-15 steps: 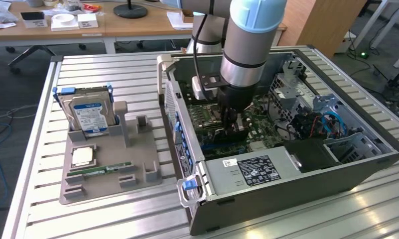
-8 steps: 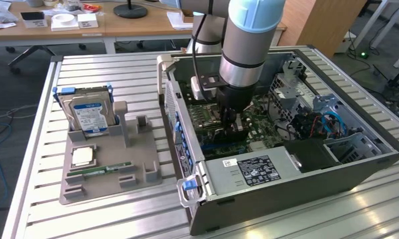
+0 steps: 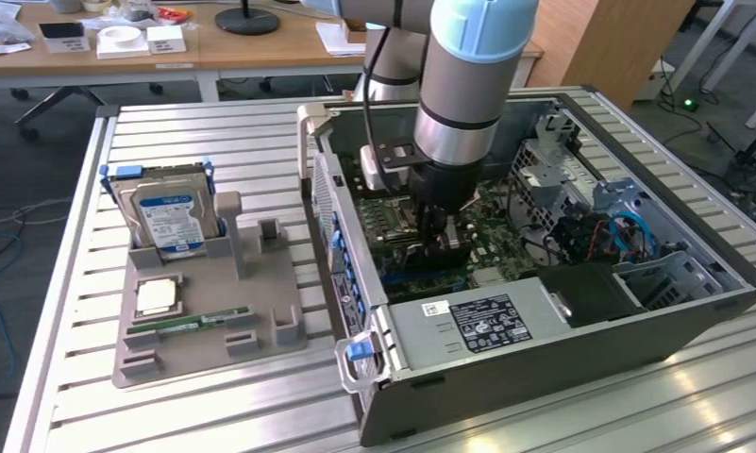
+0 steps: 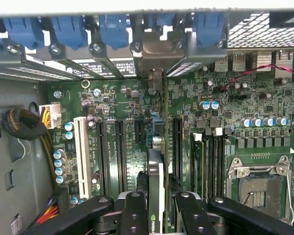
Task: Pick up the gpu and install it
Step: 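Insert the gpu into the slot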
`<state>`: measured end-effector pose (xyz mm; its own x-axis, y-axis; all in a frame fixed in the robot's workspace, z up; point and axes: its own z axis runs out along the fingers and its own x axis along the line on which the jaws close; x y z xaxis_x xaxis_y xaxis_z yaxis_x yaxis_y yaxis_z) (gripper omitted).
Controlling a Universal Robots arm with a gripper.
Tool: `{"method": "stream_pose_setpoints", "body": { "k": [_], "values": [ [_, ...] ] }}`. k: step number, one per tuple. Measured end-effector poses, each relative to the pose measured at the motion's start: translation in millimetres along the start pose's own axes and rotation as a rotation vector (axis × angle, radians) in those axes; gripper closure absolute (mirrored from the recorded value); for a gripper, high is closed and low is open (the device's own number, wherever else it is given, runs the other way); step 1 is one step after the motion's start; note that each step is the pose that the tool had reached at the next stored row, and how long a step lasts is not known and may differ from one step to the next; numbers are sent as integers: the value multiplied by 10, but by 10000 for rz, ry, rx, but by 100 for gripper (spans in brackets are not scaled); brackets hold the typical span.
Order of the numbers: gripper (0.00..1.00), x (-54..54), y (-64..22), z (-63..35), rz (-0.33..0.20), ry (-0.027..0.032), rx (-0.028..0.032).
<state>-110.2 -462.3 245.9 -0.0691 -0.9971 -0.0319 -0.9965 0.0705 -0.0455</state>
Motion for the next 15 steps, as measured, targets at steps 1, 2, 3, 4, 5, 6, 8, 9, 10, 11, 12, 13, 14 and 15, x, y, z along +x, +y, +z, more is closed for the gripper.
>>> {"method": "stream_pose_setpoints", "body": {
  "k": [1,2,3,4,5,6,8,9,10,11,12,13,14,15],
  "values": [
    [74,1,4,-1,-1,-1,7],
    [74,1,14,0,5,-4,14],
    [74,1,18,0,5,-4,29],
    [74,1,20,-1,2,-4,40],
    [74,1,22,-1,1,-4,47],
    [74,1,23,-2,-1,-4,53],
    [74,2,23,-2,-2,-4,57],
    [74,2,24,-2,-1,-3,59],
    [74,2,25,-2,0,-3,59],
    [74,2,25,-2,0,-3,59],
    [74,2,25,-2,0,-3,59],
    [74,3,25,2,0,-1,58],
    [74,3,25,3,-1,1,58],
    [74,3,25,3,-1,1,58]
  ]
}}
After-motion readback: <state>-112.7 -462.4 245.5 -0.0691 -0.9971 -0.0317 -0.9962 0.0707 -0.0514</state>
